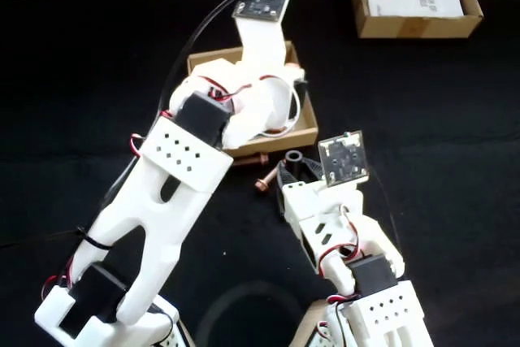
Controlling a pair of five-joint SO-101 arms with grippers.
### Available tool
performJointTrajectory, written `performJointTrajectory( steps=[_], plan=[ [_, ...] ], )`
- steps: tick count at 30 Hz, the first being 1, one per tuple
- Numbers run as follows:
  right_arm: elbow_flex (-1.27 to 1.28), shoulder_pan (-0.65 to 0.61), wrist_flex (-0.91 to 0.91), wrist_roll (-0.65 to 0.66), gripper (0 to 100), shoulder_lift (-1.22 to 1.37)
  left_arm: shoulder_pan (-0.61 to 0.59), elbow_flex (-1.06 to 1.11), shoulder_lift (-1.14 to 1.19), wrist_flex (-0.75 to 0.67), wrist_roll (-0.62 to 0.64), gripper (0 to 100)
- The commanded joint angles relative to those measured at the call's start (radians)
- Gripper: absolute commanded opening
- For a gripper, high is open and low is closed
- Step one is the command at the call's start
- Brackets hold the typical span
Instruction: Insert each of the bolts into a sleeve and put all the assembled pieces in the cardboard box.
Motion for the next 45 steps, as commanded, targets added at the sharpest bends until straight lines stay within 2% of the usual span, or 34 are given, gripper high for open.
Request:
performJointTrajectory(
  steps=[1,7,33,37,45],
  plan=[
    [-0.005,-0.007,-0.021,-0.009,0.7,-0.010,0.015,-0.016,-0.045,-0.006,0.015,1],
    [-0.005,-0.005,-0.021,-0.009,0.7,-0.010,0.053,0.028,-0.047,-0.002,0.101,1],
    [-0.004,0.039,-0.025,-0.011,0.7,-0.010,0.077,0.031,-0.041,0.054,0.109,1],
    [-0.004,0.039,-0.025,-0.080,0.7,-0.010,0.099,0.030,-0.039,0.049,0.109,1],
    [-0.005,0.039,-0.025,-0.091,0.7,-0.010,0.101,0.031,-0.038,0.054,0.109,1]
  ],
)
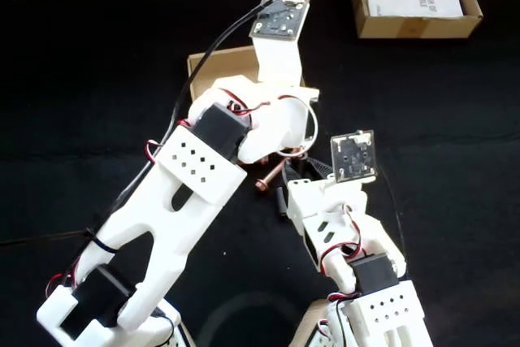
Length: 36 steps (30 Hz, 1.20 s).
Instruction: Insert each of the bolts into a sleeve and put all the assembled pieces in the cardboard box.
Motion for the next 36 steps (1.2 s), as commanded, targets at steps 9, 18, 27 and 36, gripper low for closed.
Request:
performJointTrajectory(
  steps=[9,18,27,36],
  plan=[
    [-0.005,-0.001,-0.022,-0.012,0.7,-0.010,0.022,0.048,-0.002,-0.072,0.003,1],
    [-0.005,-0.005,-0.022,-0.012,0.7,-0.010,0.038,0.150,0.002,-0.121,-0.003,1],
    [-0.005,-0.001,-0.022,-0.009,0.7,-0.010,0.038,0.124,-0.002,0.101,-0.006,1],
    [-0.015,0.035,-0.022,-0.009,0.7,-0.010,0.148,-0.045,-0.002,0.402,-0.158,1]
  ],
)
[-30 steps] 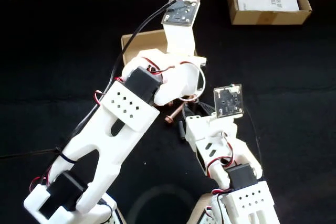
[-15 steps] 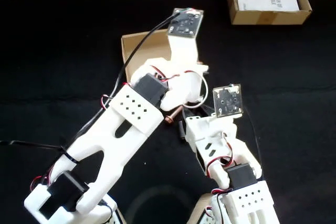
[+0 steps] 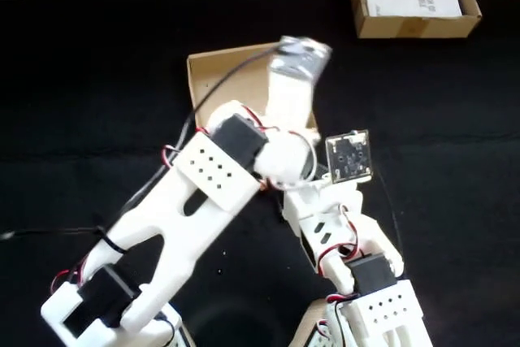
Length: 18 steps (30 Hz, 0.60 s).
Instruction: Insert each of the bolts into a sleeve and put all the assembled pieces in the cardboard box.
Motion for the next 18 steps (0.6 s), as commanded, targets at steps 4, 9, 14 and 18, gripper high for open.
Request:
performJointTrajectory(
  steps=[4,9,14,18],
  plan=[
    [-0.016,0.041,-0.019,-0.006,0.7,-0.010,0.051,-0.196,-0.012,0.160,-0.025,5],
    [-0.016,0.044,-0.016,-0.006,0.7,-0.010,-0.021,-0.338,-0.012,0.290,-0.149,22],
    [-0.027,0.104,-0.016,-0.006,0.7,-0.010,-0.117,-0.450,-0.077,0.316,-0.318,23],
    [-0.143,0.157,0.053,0.037,0.7,0.038,-0.209,-0.493,-0.199,0.313,-0.393,15]
  ],
)
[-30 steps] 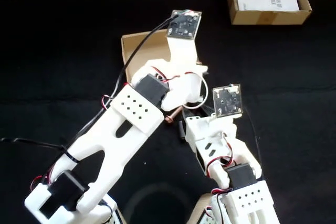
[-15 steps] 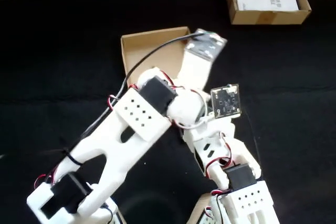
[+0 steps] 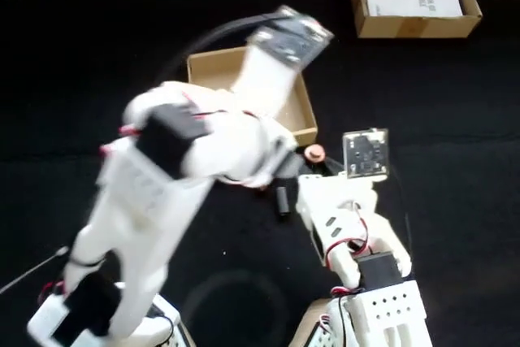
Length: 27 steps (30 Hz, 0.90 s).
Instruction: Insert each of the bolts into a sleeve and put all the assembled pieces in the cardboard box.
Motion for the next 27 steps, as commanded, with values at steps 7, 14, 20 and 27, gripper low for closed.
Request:
performJointTrajectory(
  steps=[7,14,20,27],
  plan=[
    [-0.579,0.071,0.243,0.081,0.7,0.320,-0.314,-0.027,-0.268,0.008,-0.066,2],
    [-1.082,0.047,0.340,0.269,0.7,0.730,-0.545,0.239,-0.449,0.003,-0.066,2],
    [-1.385,0.025,0.400,0.483,0.7,1.086,-0.651,0.604,-0.625,0.002,-0.066,2],
    [-1.603,-0.008,0.400,0.778,0.7,1.426,-0.730,1.012,-0.816,-0.167,-0.061,2]
  ],
)
